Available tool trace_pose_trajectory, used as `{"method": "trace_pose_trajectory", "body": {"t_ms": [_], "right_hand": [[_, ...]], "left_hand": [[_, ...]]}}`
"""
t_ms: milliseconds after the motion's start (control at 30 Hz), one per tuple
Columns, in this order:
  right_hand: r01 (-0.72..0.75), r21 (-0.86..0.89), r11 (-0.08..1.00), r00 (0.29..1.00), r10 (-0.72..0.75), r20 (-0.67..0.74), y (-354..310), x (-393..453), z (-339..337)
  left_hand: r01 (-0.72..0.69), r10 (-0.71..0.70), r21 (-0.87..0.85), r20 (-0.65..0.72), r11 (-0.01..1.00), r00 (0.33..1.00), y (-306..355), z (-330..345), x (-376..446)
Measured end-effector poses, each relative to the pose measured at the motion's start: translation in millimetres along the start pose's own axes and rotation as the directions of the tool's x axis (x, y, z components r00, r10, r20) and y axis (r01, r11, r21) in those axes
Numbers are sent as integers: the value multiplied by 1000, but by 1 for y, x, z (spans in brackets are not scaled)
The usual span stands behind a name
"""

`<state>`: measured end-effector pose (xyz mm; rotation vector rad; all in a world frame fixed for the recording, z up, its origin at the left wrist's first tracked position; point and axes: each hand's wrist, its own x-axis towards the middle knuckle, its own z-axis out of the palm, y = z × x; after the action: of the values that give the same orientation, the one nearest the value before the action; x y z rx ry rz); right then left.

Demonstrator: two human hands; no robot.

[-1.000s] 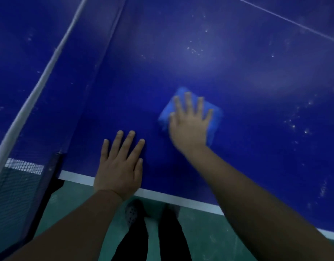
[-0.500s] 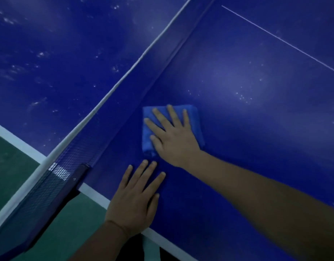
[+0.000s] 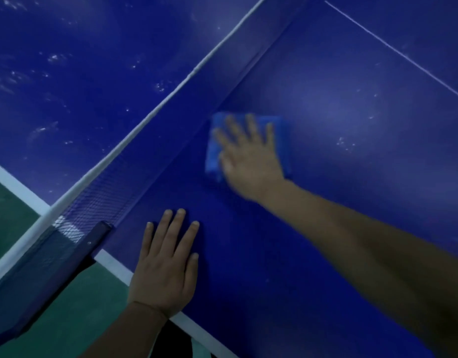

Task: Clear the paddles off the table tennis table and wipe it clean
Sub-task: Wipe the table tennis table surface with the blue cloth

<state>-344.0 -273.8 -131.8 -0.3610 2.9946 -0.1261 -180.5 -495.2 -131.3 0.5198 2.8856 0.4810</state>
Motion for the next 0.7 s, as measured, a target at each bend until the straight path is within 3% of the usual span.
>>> {"method": "trace_pose_trajectory", "body": {"t_ms": [33,67,100,167,200,267,300,333,367,433,500,533,567,600,633,667,700], "right_hand": [[139,-16,990,990,-138,21,-3,-13,3],[177,-34,984,984,-176,21,15,-19,3],[96,-56,994,995,-97,-11,45,-20,1],[-274,-88,958,959,265,-97,121,-20,-8],[-484,-53,873,873,478,-99,161,-27,-16],[-791,87,605,605,796,-29,215,-46,-32],[-859,139,493,498,867,-2,220,-53,-35],[-878,155,453,459,888,2,210,-57,-32],[-856,144,496,499,867,-19,189,-60,-27],[-670,74,739,732,673,-105,128,-69,-10],[-263,-4,965,963,262,-61,66,-96,8],[-73,-46,996,997,72,-25,55,-110,13],[22,-66,998,1000,-23,-7,65,-117,13],[-14,-78,997,1000,12,-27,89,-118,11],[-170,-90,981,984,164,-75,118,-116,7],[-382,-79,921,921,373,-112,151,-114,2],[-596,-37,802,801,590,-98,182,-115,-6]], "left_hand": [[1,-1,3,-4,1000,1000,0,0,1],[-1,1,7,-6,1000,1000,1,0,1],[0,0,9,-9,1000,1000,1,0,2],[7,-7,7,-21,1000,1000,2,0,2],[7,-7,4,-24,1000,1000,3,1,2],[5,-5,-6,-33,1000,999,3,1,1],[3,-4,-8,-38,1000,999,2,1,1],[1,-1,-7,-38,1000,999,1,1,1],[-3,2,-6,-37,1000,999,1,1,1],[-3,3,1,-32,1000,999,2,2,1],[6,-6,8,-30,1000,1000,2,2,2],[10,-9,10,-33,1000,999,2,2,2],[9,-9,15,-32,1000,999,2,3,2],[8,-7,17,-31,1000,1000,2,3,2],[7,-7,17,-32,1000,999,2,2,3],[7,-6,15,-38,1000,999,2,2,3],[5,-4,14,-41,1000,999,2,2,3]]}}
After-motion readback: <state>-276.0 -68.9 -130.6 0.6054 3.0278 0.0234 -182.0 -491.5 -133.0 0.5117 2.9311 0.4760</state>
